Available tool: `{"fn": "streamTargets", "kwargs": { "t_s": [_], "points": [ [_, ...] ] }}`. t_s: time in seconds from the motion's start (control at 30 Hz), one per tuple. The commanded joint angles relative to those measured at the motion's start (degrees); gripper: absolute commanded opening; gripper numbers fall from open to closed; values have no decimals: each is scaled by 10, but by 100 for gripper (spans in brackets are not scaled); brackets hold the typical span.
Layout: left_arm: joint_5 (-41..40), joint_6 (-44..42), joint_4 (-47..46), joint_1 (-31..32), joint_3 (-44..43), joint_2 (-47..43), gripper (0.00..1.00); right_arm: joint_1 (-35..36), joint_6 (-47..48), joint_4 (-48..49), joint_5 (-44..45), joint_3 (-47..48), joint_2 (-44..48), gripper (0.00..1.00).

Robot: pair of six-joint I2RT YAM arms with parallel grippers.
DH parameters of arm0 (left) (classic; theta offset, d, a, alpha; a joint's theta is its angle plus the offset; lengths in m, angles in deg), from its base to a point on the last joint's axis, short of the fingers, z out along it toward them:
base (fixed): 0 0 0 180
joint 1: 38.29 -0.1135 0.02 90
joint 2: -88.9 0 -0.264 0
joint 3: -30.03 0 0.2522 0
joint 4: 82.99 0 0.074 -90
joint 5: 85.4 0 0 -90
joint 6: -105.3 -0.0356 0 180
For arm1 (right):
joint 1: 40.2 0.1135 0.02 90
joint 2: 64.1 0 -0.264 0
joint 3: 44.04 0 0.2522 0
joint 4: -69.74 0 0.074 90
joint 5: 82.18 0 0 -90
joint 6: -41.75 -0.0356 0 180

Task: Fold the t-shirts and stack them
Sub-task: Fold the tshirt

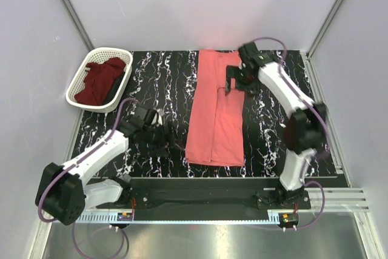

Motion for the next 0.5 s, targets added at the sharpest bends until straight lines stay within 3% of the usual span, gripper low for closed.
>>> {"fn": "streamTargets", "kwargs": {
  "t_s": [0.0,0.03,0.1,0.13,0.17,0.27,0.37,0.47],
  "points": [
    [31,20,-67,4,32,17,87,1,-46,18,-123,-160,164,100],
    [36,23,-86,4,37,22,86,1,-52,23,-135,-246,192,97],
    [46,31,-101,4,45,40,84,1,-77,44,-151,-331,284,92],
    [47,33,-109,4,46,44,82,0,-84,52,-153,-372,314,80],
    [45,35,-112,5,47,49,81,-1,-93,68,-154,-448,343,74],
    [35,51,-124,6,50,67,76,-10,-128,91,-171,-557,431,56],
    [42,74,-157,9,58,90,75,-21,-167,130,-186,-640,487,50],
    [46,85,-167,19,53,128,70,-31,-193,166,-209,-690,504,51]
  ]
}}
